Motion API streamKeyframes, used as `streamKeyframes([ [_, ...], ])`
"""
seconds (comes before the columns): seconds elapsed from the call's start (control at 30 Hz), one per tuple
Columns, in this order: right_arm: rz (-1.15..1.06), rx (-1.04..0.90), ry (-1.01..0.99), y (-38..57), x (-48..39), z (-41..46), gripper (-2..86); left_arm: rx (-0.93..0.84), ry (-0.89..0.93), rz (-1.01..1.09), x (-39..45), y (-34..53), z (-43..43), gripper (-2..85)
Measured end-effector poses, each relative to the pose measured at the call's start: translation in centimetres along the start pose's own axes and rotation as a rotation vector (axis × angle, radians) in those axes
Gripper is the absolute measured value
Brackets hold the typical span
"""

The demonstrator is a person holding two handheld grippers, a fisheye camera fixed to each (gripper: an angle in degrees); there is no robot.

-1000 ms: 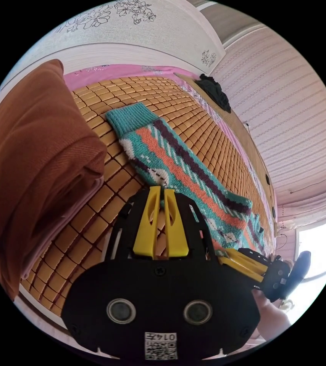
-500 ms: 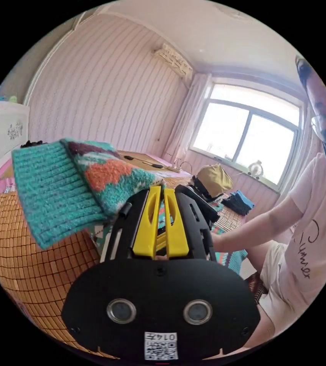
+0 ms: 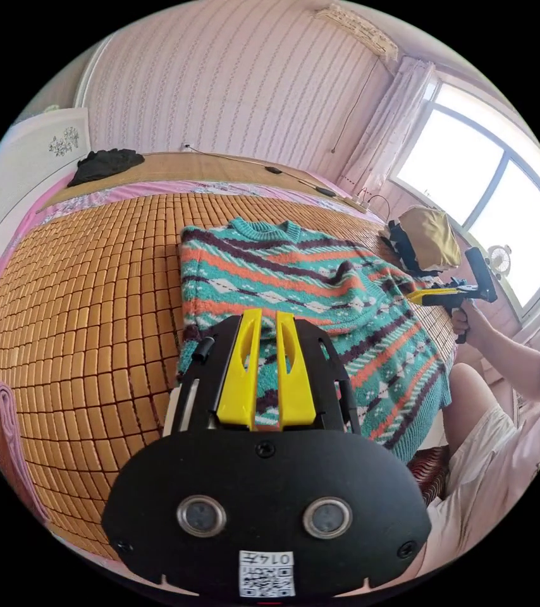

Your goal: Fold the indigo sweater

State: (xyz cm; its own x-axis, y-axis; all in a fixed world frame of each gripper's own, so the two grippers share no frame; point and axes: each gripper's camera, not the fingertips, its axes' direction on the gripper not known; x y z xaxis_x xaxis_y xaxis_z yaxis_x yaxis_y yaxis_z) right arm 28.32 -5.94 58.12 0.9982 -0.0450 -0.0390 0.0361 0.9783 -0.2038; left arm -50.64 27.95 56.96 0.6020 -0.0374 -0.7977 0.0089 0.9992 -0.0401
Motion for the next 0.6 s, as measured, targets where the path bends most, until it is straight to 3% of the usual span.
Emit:
streamKeyframes([
  [0.13, 0.036, -0.081, 0.069, -2.4, 1.6, 3.0, 12.7, -0.173, -0.054, -0.053, -0.9, 0.6, 5.8, 4.2],
  [0.27, 0.044, -0.106, 0.209, -2.8, 2.8, 2.9, 2.4, -0.121, -0.010, -0.128, -2.1, 3.1, 8.3, 2.0],
  [0.4, -0.057, -0.020, 0.120, -0.5, 3.0, -2.0, 0.1, -0.124, -0.003, -0.149, -2.4, 3.8, 10.1, 0.9],
  [0.6, -0.016, -0.060, 0.066, 2.6, 6.5, -4.7, -0.1, -0.123, -0.029, -0.148, -2.2, 5.0, 12.0, 0.5],
])
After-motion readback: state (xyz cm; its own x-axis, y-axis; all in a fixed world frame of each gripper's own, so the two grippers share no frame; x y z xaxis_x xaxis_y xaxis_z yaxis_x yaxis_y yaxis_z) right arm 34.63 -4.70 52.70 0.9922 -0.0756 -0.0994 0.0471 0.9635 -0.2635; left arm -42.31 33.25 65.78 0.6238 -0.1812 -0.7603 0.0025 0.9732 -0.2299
